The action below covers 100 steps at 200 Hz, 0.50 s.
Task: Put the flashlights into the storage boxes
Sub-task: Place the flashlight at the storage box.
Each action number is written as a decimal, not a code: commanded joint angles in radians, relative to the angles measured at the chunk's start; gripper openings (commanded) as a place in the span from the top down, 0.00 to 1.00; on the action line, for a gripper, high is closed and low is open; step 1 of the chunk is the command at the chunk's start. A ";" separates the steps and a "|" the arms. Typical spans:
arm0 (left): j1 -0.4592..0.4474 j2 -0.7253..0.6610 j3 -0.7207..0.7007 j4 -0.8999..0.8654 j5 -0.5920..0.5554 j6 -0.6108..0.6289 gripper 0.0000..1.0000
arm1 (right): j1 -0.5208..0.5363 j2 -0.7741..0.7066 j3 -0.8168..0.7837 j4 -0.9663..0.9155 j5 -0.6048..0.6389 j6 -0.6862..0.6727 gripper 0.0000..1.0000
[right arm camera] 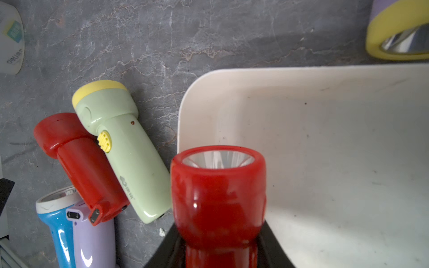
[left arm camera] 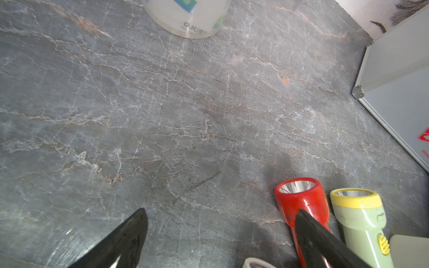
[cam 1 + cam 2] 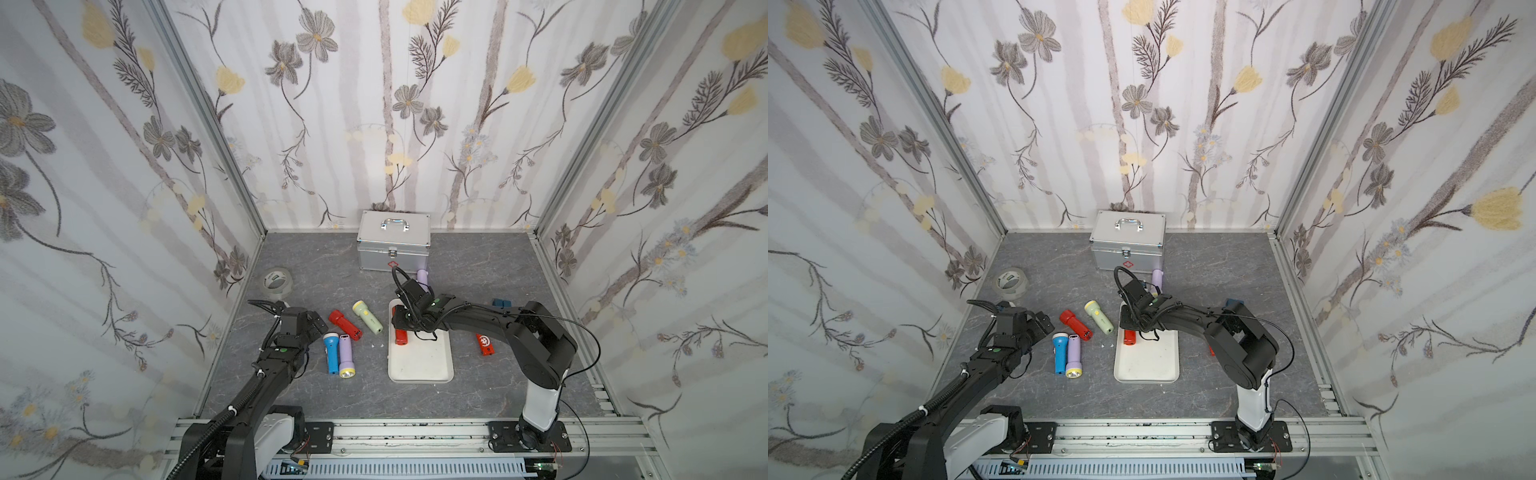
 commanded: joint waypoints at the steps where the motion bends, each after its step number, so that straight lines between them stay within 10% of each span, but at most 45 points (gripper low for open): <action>1: 0.002 -0.002 0.004 0.019 -0.006 -0.015 0.00 | -0.011 0.015 0.015 0.045 0.007 0.019 0.62; 100: 0.002 -0.002 0.005 0.017 -0.009 -0.015 0.00 | -0.017 0.031 0.020 0.060 -0.042 0.042 0.44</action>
